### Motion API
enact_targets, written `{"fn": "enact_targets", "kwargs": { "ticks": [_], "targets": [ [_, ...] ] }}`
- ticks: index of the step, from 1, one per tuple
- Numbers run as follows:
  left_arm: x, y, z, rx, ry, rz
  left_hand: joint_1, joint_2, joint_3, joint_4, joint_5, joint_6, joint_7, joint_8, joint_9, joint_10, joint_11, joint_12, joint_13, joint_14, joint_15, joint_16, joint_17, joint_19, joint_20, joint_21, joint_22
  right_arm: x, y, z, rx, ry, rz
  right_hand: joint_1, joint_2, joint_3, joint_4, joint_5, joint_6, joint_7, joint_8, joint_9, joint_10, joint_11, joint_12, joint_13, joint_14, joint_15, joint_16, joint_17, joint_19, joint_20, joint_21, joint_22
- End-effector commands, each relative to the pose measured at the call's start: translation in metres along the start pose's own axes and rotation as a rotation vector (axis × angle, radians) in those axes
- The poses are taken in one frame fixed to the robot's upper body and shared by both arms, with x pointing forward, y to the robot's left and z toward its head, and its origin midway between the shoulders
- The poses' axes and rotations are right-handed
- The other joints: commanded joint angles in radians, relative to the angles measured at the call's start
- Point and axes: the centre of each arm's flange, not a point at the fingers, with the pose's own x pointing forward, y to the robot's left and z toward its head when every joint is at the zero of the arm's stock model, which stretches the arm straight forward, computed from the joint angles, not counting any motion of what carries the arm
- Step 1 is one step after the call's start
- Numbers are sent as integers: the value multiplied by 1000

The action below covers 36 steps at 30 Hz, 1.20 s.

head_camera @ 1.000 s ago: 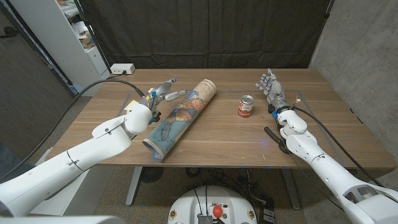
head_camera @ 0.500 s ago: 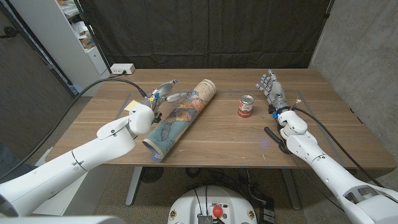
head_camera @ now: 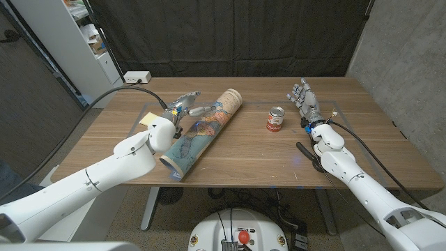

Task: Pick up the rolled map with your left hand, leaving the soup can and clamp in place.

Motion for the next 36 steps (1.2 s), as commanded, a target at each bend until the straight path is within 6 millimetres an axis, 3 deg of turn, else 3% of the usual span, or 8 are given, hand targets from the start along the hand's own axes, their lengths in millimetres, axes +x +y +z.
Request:
{"fn": "enact_targets", "kwargs": {
  "ticks": [1, 14, 36],
  "targets": [
    [0, -4, 4, 63, 15, -12, 12, 4, 1, -6, -6, 11, 8, 3, 5, 3, 5, 9, 2, 3, 3, 6, 5, 1, -6, 4, 3, -1, -1, 0, 2, -1, -3, 6, 4, -2, -1, 10, 7, -2, 4, 5, 8, 5, 4, 5, 9, -2, 2, 1, -1, 2, -3, 4],
    [1, -10, 8, 91, 35, -23, 13, 5, 0, -8, -6, 19, 22, 4, 5, 5, 7, 9, 2, 8, 7, 7, 5, 4, 4, 5, 3, -2, -3, -1, 7, -1, -5, 5, 5, -3, -2, 10, 9, -2, 4, 5, 10, 4, 4, 5, 8, -2, 1, 0, -1, 2, -2, 4],
    [1, -24, 10, 96, 41, -63, 9, 5, -4, -9, -6, 18, 18, 0, 5, 5, 10, 8, 2, 7, 13, 4, 5, 1, 10, 3, 3, -6, -6, -1, 10, -4, -10, 5, 6, -5, -3, 11, 13, -2, 4, 6, 13, 5, 4, 5, 10, -1, 2, -2, -2, 2, -2, 4]
  ]
}}
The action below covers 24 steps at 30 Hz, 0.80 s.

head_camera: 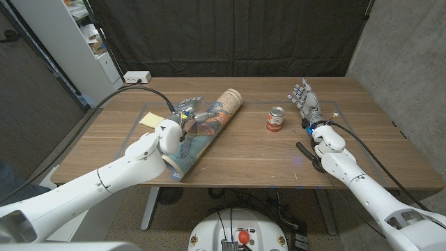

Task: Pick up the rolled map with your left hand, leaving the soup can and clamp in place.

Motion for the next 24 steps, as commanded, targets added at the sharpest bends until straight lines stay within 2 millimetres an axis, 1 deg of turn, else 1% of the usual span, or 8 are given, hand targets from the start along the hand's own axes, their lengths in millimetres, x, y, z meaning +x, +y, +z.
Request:
{"fn": "enact_targets", "kwargs": {
  "ticks": [1, 3, 11, 12, 15, 16, 18, 24],
  "targets": [
    [0, -8, 0, 1, 6, -20, 3, 0, 0, -5, -6, 7, 18, 0, 5, 1, 7, 8, 2, 2, 9, 4, 5, -2, 13, 2, 4, -1, -2, 2, 0, -6, -3, 5, 6, -2, 1, 4, 7, 3, 4, 6, 10, 2, 5, 5, 10, -2, 2, 3, -2, 2, -2, 4],
    [1, -10, 0, -4, 9, -24, 3, 0, 0, -5, -6, 7, 18, 0, 5, 0, 6, 8, 2, 2, 9, 4, 5, -2, 12, 2, 4, -1, -2, 3, 1, -7, -3, 5, 6, -2, 1, 4, 8, 4, 4, 6, 10, 1, 5, 5, 10, -1, 2, 3, -2, 2, -2, 4],
    [3, -14, 0, -5, 22, -39, 3, 2, -1, -6, -5, 6, 19, -2, 5, -2, 17, 7, 2, 0, 11, 3, 5, -5, 4, 1, 4, 1, -2, 3, 1, -5, -1, 4, 7, -2, 1, 4, 8, 3, 4, 6, 10, 1, 4, 5, 11, -2, 2, 3, -3, 2, -2, 4],
    [4, -15, 0, -5, 23, -42, 3, 2, -1, -6, -5, 6, 18, -2, 5, -1, 18, 7, 2, 0, 12, 3, 5, -4, 7, 1, 4, 1, -2, 2, 1, -5, -1, 4, 7, -3, 1, 4, 8, 3, 4, 6, 11, 1, 5, 5, 11, -2, 2, 3, -3, 3, -2, 4],
    [5, -16, 2, 6, 36, -47, 1, 2, -3, -7, -5, 7, 22, -2, 5, -1, 22, 7, 2, 4, 17, 4, 5, 5, 27, 4, 3, 1, -3, 2, 1, -5, -3, 4, 7, -3, 1, 4, 9, 3, 4, 6, 11, 1, 5, 5, 11, -1, 2, 2, -3, 2, -2, 4],
    [6, -16, 3, 14, 40, -47, 0, 2, -4, -7, -6, 7, 24, -3, 5, 3, 28, 8, 2, 8, 19, 5, 5, 11, 32, 7, 3, 1, -3, 2, 0, -5, -4, 4, 7, -3, 1, 4, 9, 3, 4, 6, 11, 2, 4, 5, 11, -2, 2, 2, -4, 1, -2, 4],
    [7, -17, 5, 23, 42, -50, -2, 1, -5, -7, -6, 8, 32, -3, 5, 5, 32, 9, 2, 11, 20, 6, 5, 15, 37, 8, 3, 1, -4, 2, 1, -4, -5, 4, 7, -3, 1, 4, 9, 3, 4, 6, 11, 2, 4, 5, 11, -2, 2, 2, -4, 2, -2, 4],
    [11, -18, 7, 36, 55, -72, -7, -1, -9, -6, -6, 7, 38, -3, 5, 7, 39, 10, 2, 15, 21, 6, 5, 22, 45, 9, 3, 0, -4, 1, 3, -2, -8, 3, 7, -4, 1, 4, 10, 3, 4, 6, 12, 2, 4, 5, 10, -3, 2, 2, -5, 1, -3, 4]
  ]
}}
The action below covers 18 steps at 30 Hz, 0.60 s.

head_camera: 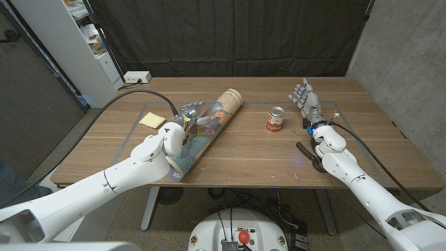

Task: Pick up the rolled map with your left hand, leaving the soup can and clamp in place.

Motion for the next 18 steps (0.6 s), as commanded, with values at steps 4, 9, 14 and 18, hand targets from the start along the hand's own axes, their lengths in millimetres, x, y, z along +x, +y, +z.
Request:
{"fn": "enact_targets", "kwargs": {
  "ticks": [4, 9, 14, 18],
  "targets": [
    [7, -3, 5, 30, 28, -33, -11, -2, -7, -1, -6, 7, 44, -4, 5, 1, 17, 9, 2, 6, 5, 6, 6, 1, 18, 4, 3, 0, -2, -3, 2, 5, -8, 4, 8, -4, 1, 4, 9, 2, 4, 6, 8, -2, 4, 5, 10, -3, 2, 2, -5, 1, -3, 4],
    [8, -4, 5, 33, 34, -44, -18, -5, -12, 1, -6, 7, 48, -5, 5, 1, 21, 9, 2, 8, 6, 6, 6, 6, 25, 5, 3, 1, -1, -4, 4, 9, -7, 3, 8, -4, 1, 4, 9, 1, 3, 6, 9, -1, 4, 5, 10, -3, 2, 1, -6, 1, -3, 4],
    [9, -6, 4, 33, 38, -57, -23, -7, -15, 3, -6, 5, 49, -5, 5, -1, 28, 8, 2, 9, 6, 5, 6, 8, 30, 5, 3, 1, 0, -5, 2, 10, -4, 3, 9, -5, 0, 4, 10, 2, 3, 6, 9, -2, 4, 5, 9, -3, 1, 1, -6, 2, -3, 4],
    [10, -9, 4, 27, 39, -63, -26, -7, -17, 4, -6, 5, 50, -6, 5, -3, 28, 7, 2, 9, 6, 5, 6, 9, 31, 5, 4, 2, 0, -5, 2, 9, -4, 3, 9, -5, 0, 4, 9, 0, 3, 6, 9, -2, 4, 5, 11, -3, 2, 1, -7, 2, -3, 4]
  ]
}}
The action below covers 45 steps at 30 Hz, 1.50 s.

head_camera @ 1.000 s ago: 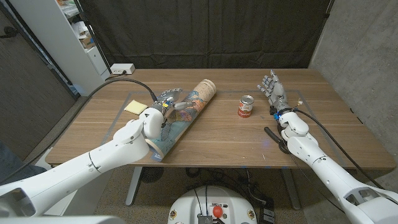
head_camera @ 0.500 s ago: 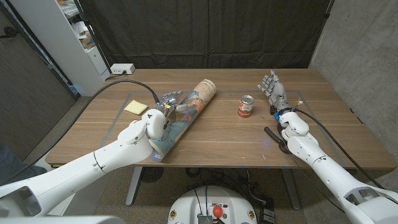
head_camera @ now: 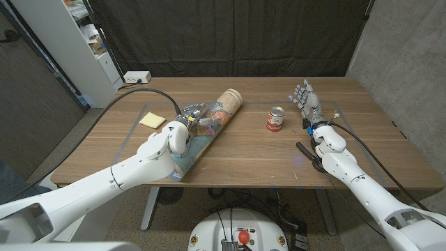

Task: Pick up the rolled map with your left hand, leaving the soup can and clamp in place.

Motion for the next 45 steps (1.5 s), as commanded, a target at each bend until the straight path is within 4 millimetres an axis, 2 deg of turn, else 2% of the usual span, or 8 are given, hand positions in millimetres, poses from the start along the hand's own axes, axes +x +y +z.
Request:
{"fn": "enact_targets", "kwargs": {
  "ticks": [1, 45],
  "targets": [
    [4, -6, 0, -2, 12, -28, -10, 1, -6, 1, -6, 5, 50, -2, 5, -4, 10, 7, 2, 5, 2, 5, 2, 0, 11, 5, 4, 2, 2, -2, 0, 4, 4, 3, 9, -2, -3, 4, 10, 1, 3, 6, 9, -2, 4, 5, 11, -3, 2, 1, -4, -1, -3, 4],
    [13, -32, 3, -93, 8, -69, -17, 5, -14, 0, -3, 4, 39, -1, 5, 5, 12, 11, 2, 15, 0, 5, 2, 21, 15, 8, 5, 2, 3, -5, 15, -1, 9, 2, 10, -7, -5, 5, 15, -2, 3, 6, 8, -5, 3, 5, 14, -2, 3, -1, -5, 1, -2, 4]
  ]
}}
